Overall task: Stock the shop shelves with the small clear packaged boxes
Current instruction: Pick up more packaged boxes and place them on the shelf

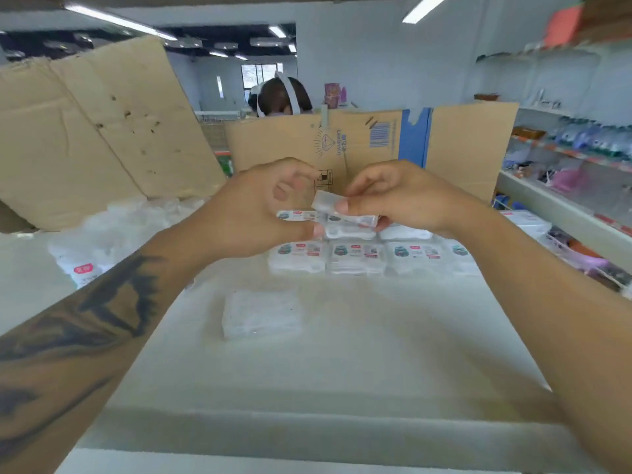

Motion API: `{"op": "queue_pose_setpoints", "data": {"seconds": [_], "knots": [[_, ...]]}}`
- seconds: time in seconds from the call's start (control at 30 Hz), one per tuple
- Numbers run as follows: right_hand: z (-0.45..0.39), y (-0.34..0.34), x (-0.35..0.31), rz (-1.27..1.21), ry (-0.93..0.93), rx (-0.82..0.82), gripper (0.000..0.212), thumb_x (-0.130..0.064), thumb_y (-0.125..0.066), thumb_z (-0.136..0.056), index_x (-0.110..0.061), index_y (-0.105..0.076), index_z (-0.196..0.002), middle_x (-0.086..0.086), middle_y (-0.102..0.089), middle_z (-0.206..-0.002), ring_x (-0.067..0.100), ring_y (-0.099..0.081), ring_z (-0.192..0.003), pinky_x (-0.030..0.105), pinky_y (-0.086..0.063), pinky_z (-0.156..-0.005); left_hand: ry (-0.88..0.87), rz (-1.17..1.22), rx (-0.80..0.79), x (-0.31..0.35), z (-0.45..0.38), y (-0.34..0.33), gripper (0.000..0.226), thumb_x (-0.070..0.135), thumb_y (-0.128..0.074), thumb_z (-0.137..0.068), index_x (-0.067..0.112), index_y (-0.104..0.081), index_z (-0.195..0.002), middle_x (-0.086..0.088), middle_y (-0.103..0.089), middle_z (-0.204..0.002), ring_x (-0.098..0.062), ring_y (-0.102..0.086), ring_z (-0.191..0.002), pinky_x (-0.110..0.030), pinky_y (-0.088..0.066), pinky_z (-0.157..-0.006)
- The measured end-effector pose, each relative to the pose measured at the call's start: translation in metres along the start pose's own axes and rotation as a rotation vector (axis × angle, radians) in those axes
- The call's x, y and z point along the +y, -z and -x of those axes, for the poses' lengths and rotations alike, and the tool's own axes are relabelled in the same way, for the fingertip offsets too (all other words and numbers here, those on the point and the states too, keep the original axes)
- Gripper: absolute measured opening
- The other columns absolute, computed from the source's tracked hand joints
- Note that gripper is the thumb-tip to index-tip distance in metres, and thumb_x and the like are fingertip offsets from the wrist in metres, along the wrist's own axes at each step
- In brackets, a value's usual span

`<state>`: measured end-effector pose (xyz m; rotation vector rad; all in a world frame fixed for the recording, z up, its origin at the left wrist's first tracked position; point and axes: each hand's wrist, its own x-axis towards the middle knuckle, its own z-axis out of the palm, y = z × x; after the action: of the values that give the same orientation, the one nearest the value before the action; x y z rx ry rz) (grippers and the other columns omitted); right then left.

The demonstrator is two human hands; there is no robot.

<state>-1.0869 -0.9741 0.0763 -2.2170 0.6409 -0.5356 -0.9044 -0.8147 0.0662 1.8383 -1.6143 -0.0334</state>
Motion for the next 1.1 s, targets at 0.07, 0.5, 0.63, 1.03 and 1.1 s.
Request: {"op": "queue_pose_setpoints", "data": {"seconds": [0.07, 0.5, 0.63, 1.03, 1.1], "knots": [[0.002, 0.0, 0.005, -0.137, -0.021, -0.035, 0.033, -0.042, -0.082, -0.081, -0.015, -0.076, -0.098, 0.013, -0.072, -0.095, 0.026, -0.07, -0.085, 0.043, -0.063, -0.082, -0.057, 0.038, -0.022, -0.008, -0.013, -0.003, 0.055, 0.033, -0.09, -0.077, 0.038, -0.067, -0.127, 0.022, -0.07, -0.114, 0.001, -0.062, -0.111, -0.001, -0.039, -0.083], [0.008, -0.027, 0.014, -0.615, -0.001, -0.062, 0.036, -0.027, -0.078, -0.077, -0.012, -0.066, -0.107, 0.009, -0.071, -0.096, 0.023, -0.066, -0.075, 0.035, -0.058, -0.073, 0.096, 0.566, 0.054, -0.036, -0.006, -0.014, 0.041, 0.032, -0.086, -0.064, 0.013, -0.077, -0.1, -0.006, -0.08, -0.09, -0.017, -0.073, -0.083, -0.034, -0.056, -0.082], [0.008, -0.038, 0.014, -0.628, 0.037, 0.003, 0.04, 0.002, -0.076, -0.083, -0.006, -0.059, -0.117, 0.012, -0.071, -0.089, 0.022, -0.064, -0.07, 0.029, -0.056, -0.063, 0.122, 0.578, 0.058, -0.038, -0.005, -0.014, 0.045, 0.032, -0.093, -0.067, 0.012, -0.076, -0.103, -0.012, -0.079, -0.09, -0.021, -0.07, -0.08, -0.033, -0.047, -0.071], [0.013, -0.031, 0.006, -0.691, 0.019, 0.061, 0.049, -0.024, -0.083, -0.07, -0.018, -0.056, -0.11, 0.012, -0.077, -0.107, 0.033, -0.071, -0.098, 0.061, -0.05, -0.098, -0.111, 0.21, -0.01, -0.024, 0.011, -0.012, 0.048, 0.046, -0.091, -0.072, 0.024, -0.068, -0.107, 0.003, -0.076, -0.102, -0.015, -0.071, -0.099, -0.056, -0.053, -0.092], [0.014, -0.031, 0.004, -0.676, 0.031, 0.037, 0.045, -0.023, -0.082, -0.071, -0.016, -0.058, -0.109, 0.014, -0.076, -0.106, 0.034, -0.069, -0.095, 0.064, -0.049, -0.096, -0.178, 0.218, 0.01, -0.026, 0.012, -0.007, 0.066, 0.047, -0.091, -0.067, 0.025, -0.06, -0.121, 0.002, -0.072, -0.113, -0.019, -0.068, -0.109, -0.047, -0.05, -0.103]]}}
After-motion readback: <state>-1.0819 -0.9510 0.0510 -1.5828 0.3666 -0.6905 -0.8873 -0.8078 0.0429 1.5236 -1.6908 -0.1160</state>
